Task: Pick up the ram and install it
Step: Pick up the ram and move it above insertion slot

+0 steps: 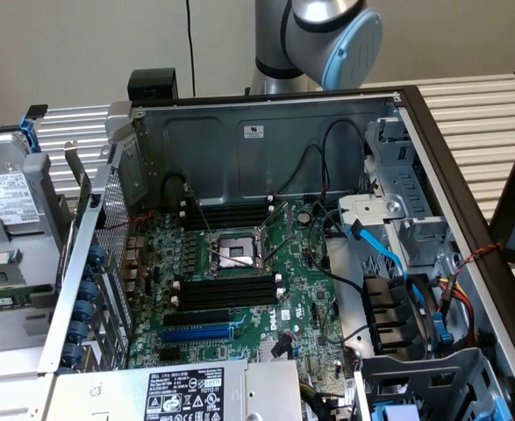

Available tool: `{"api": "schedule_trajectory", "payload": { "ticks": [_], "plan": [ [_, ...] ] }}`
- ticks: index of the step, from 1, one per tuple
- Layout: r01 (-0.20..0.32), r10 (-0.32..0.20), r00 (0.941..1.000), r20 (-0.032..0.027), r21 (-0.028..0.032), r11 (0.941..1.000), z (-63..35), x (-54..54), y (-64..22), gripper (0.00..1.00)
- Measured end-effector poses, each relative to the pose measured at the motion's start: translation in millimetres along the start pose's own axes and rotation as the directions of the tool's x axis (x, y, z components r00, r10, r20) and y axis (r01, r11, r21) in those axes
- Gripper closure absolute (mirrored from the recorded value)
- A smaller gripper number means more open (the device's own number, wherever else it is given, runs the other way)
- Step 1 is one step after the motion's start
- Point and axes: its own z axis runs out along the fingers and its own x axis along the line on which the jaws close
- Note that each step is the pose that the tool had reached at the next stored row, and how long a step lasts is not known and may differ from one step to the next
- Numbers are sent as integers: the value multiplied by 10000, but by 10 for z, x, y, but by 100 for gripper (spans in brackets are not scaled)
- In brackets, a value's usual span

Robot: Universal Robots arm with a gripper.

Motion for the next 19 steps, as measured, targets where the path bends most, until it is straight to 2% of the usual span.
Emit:
{"api": "schedule_trajectory", "payload": {
  "ticks": [5, 19],
  "plan": [
    [1, -1, 10000, -1, -2, 10000, -229, 58, -68, 86],
    [0, 0, 10000, 52, 2, 10000, -862, 318, -457, 86]
  ]
}}
